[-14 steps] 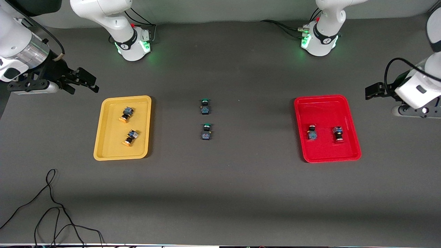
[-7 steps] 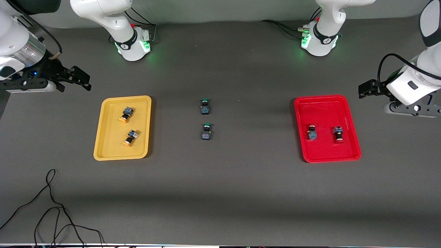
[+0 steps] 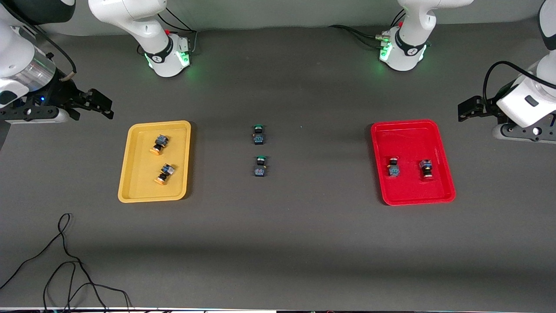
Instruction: Place red and yellow buttons in trays
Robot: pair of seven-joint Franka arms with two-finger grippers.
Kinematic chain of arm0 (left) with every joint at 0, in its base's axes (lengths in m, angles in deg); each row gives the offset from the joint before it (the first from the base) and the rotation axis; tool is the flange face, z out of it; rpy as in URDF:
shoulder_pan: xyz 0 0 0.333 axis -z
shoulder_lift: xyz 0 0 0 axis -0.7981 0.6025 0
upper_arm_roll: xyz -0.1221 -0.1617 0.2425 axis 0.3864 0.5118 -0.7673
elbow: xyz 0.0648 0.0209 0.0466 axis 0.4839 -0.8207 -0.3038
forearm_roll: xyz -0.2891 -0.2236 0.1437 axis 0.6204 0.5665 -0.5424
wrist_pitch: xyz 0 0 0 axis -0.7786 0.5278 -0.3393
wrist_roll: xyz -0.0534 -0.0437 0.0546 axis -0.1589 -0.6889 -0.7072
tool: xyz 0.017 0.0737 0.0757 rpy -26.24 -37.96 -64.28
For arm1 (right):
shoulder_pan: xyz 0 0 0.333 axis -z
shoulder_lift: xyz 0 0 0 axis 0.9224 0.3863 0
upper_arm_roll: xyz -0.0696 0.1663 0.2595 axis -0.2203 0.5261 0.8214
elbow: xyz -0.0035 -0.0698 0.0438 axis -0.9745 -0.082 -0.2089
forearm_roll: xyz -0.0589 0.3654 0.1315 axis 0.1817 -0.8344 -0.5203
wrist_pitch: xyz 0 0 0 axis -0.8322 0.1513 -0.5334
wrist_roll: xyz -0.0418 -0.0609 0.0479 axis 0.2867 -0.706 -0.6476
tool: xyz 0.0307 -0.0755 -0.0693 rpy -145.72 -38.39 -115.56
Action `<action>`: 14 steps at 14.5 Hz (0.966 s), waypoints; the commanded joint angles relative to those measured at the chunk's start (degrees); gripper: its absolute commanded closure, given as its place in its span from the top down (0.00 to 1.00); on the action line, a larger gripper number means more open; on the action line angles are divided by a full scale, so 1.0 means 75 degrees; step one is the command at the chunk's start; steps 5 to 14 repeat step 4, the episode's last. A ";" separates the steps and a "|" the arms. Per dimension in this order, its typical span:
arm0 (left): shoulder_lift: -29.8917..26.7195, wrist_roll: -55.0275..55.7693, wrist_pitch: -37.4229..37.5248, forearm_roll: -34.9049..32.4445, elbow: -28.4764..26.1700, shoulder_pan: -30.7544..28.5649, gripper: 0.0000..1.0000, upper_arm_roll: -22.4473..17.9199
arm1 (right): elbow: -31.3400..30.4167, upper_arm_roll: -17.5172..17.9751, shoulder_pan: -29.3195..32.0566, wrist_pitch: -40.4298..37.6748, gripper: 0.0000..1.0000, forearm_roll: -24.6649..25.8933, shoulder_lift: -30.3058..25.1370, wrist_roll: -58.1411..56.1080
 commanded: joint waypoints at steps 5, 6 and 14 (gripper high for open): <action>-0.0095 -0.0035 0.0226 0.0085 0.0092 0.0072 1.00 -0.0117 | 0.0291 0.0022 -0.0002 -0.0060 1.00 0.0042 0.0159 -0.0215; -0.0095 -0.0035 0.0226 0.0085 0.0092 0.0072 1.00 -0.0117 | 0.0291 0.0022 -0.0002 -0.0060 1.00 0.0042 0.0159 -0.0215; -0.0095 -0.0035 0.0226 0.0085 0.0092 0.0072 1.00 -0.0117 | 0.0291 0.0022 -0.0002 -0.0060 1.00 0.0042 0.0159 -0.0215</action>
